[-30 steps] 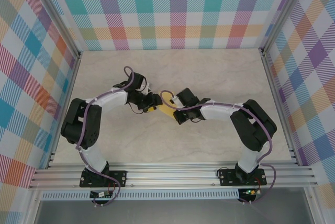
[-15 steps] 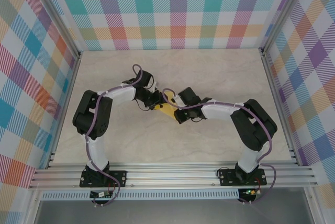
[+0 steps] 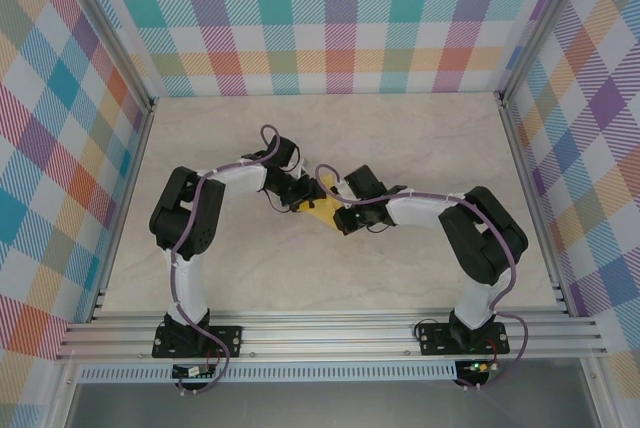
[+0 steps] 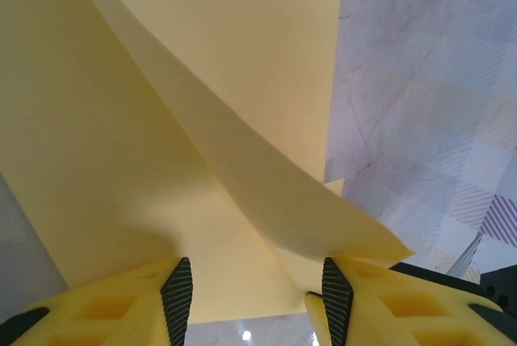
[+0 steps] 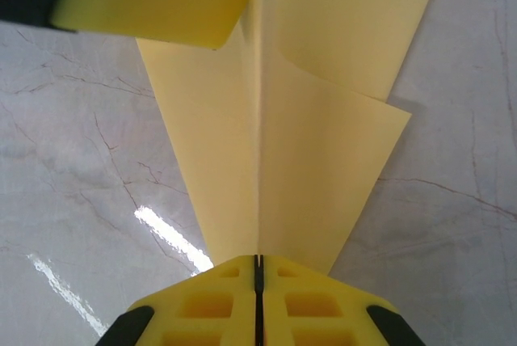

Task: Fold a paper plane with a square sheet of paper (fold left side to right side)
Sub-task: Fourth fold the wing at the center of the table.

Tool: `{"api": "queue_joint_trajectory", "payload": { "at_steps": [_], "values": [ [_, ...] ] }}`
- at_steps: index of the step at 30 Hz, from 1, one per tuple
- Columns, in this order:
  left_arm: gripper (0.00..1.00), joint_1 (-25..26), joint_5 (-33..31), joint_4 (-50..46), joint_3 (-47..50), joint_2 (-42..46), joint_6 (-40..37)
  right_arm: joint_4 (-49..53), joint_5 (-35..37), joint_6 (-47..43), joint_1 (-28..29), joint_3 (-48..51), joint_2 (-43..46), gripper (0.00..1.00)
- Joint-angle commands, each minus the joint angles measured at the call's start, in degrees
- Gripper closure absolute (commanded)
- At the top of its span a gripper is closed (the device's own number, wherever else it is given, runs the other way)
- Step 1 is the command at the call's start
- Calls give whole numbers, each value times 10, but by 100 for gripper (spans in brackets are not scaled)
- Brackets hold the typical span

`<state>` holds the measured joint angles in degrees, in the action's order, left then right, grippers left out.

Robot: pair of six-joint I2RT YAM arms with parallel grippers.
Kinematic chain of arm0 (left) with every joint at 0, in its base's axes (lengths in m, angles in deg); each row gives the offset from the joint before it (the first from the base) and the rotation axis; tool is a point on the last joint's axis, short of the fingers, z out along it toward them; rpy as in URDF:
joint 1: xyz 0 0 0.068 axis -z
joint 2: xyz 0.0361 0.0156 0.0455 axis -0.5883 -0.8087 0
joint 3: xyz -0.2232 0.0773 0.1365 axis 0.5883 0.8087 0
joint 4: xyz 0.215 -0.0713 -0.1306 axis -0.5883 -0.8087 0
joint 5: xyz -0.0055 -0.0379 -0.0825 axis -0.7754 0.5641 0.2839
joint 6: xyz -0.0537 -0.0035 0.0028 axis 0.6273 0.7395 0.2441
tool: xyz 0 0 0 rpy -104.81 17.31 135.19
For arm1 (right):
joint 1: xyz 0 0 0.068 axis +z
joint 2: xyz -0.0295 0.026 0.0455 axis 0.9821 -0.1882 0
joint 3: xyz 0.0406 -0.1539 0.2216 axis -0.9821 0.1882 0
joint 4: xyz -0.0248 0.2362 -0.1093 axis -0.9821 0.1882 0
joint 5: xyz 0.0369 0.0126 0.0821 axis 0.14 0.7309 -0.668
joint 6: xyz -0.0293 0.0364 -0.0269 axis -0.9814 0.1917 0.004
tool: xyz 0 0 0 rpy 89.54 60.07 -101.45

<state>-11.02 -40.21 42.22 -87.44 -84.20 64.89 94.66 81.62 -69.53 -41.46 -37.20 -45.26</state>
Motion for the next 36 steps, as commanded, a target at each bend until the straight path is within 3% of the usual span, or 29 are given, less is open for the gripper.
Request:
{"api": "queue_joint_trajectory", "payload": {
  "at_steps": [1,10,21,36],
  "values": [
    [52,6,-3,-4,-14,-14,-3,-12,-22,10,-7,10,-7,93],
    [51,6,-9,-5,-17,-21,-1,-22,-49,20,-17,13,0,88],
    [51,6,-14,-7,-17,-23,-1,-20,-105,26,-45,0,25,69],
    [52,7,-16,-8,-16,-19,-1,-55,-232,74,-93,-57,-36,67]
  ]
}}
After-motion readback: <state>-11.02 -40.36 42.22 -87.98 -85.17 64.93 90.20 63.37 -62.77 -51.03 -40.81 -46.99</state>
